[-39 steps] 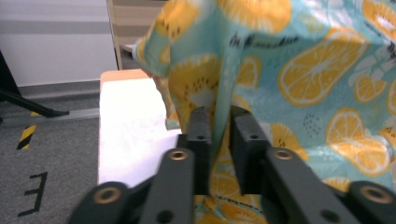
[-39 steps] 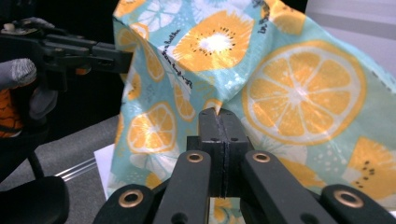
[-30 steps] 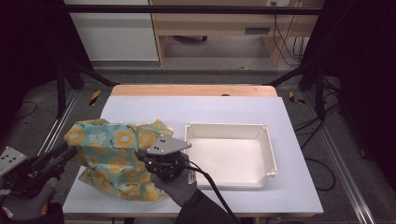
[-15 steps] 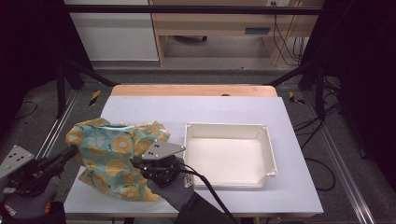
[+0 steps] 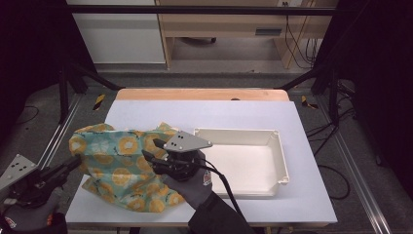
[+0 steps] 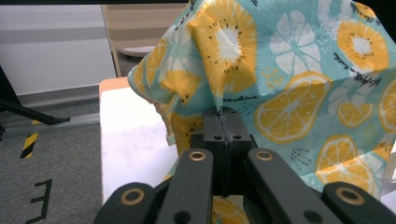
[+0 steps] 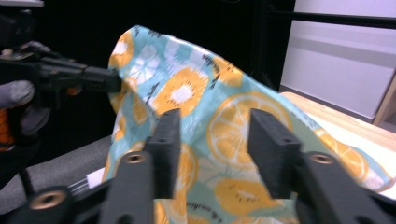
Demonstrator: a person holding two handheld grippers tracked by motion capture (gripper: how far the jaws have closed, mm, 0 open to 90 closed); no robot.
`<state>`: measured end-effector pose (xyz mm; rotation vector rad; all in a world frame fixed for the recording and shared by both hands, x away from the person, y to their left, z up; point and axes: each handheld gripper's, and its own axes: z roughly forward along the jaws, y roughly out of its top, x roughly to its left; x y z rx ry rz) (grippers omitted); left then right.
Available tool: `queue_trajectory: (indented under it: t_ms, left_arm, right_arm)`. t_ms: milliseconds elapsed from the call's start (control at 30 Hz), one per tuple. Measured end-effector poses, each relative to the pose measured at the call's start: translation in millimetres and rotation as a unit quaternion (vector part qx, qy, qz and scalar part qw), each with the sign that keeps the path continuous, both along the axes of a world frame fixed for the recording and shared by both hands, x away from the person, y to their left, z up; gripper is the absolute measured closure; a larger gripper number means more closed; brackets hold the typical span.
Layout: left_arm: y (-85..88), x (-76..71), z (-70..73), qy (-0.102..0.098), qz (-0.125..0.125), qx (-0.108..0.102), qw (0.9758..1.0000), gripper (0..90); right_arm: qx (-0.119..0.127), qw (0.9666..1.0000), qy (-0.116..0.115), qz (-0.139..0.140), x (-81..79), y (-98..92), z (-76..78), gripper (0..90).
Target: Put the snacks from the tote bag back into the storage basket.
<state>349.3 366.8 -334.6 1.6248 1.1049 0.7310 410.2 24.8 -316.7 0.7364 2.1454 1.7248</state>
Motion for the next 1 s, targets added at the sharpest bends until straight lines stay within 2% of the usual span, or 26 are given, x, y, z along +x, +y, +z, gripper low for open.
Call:
queue_trajectory:
  t_ms: [100,200,267,367,433,633,733,833,1000]
  left_arm:
    - [-1.6,-1.3,-0.7,0.001,-0.003,0.002,1.0000,90.0]
    - [-2.9,-3.0,-1.4,0.001,-0.005,0.003,1.0000,90.0]
    - [-3.0,-3.9,-2.0,0.001,-0.007,0.003,1.0000,90.0]
    - [-2.4,-5.1,-3.3,0.003,-0.008,0.003,1.0000,90.0]
    - [-1.8,-6.1,-4.2,0.004,-0.009,0.001,1.0000,90.0]
    - [-3.1,-6.5,-7.0,0.010,-0.010,0.003,0.9999,90.0]
    - [-2.2,-4.8,-9.1,0.018,-0.011,0.004,0.9998,90.0]
    - [-2.0,-2.6,-11.8,0.025,-0.010,0.005,0.9996,89.8]
    - [0.3,-2.5,-11.5,0.022,-0.004,-0.004,0.9997,87.1]
  right_arm:
    - [-0.006,1.0000,0.002,-0.003,3.0,8.4,-0.7,49.0]
    - [-0.019,0.9997,0.010,-0.011,5.1,19.8,-4.5,52.6]
    - [-0.027,0.9993,0.021,-0.012,6.9,24.8,-7.1,62.7]
    - [-0.040,0.9987,0.024,-0.018,6.9,27.4,-9.6,82.6]
    - [-0.037,0.9990,0.022,-0.011,4.9,24.6,-9.5,90.0]
    - [-0.023,0.9991,0.024,0.025,-7.9,15.3,-10.2,90.0]
    - [-0.025,0.9987,0.022,0.037,-15.1,13.3,-13.3,90.0]
    - [-0.029,0.9981,0.031,0.044,-18.0,13.6,-19.1,90.0]
    - [-0.037,0.9971,0.043,0.050,-18.2,17.6,-29.1,90.0]
